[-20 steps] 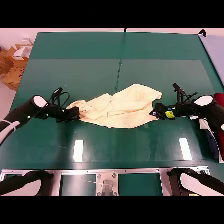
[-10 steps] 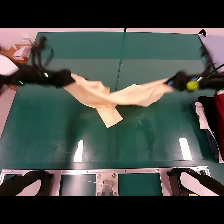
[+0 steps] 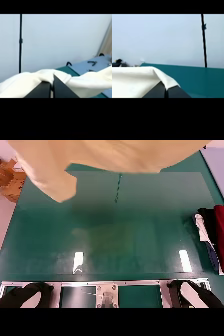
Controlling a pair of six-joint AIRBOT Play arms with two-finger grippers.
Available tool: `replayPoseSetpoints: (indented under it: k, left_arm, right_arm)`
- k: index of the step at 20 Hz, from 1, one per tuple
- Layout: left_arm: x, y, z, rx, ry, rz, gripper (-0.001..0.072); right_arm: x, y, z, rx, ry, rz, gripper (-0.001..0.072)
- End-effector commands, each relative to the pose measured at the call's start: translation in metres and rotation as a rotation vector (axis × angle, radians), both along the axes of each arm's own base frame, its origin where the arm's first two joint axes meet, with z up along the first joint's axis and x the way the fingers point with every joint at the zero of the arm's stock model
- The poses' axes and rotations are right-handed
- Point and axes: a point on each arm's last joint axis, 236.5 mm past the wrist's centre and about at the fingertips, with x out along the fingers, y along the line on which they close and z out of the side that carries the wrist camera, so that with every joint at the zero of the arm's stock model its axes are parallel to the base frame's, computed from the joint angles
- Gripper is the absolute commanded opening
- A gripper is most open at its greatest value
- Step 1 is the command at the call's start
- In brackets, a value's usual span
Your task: Fold the shirts.
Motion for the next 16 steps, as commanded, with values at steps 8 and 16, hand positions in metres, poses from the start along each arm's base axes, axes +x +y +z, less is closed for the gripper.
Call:
replayPoseSetpoints:
  k: [8, 16]
  left_arm:
    - [0.099, -0.001, -0.157, 0.105, 0.392, 0.047, 0.0026]
    - [0.263, -0.052, -0.497, -0.068, 0.955, -0.060, 0.0026]
  right_arm:
    - [0.051, -0.019, -0.120, 0.112, 0.300, 0.022, 0.0012]
    - [0.182, -0.056, -0.459, 0.336, 0.827, -0.101, 0.0012]
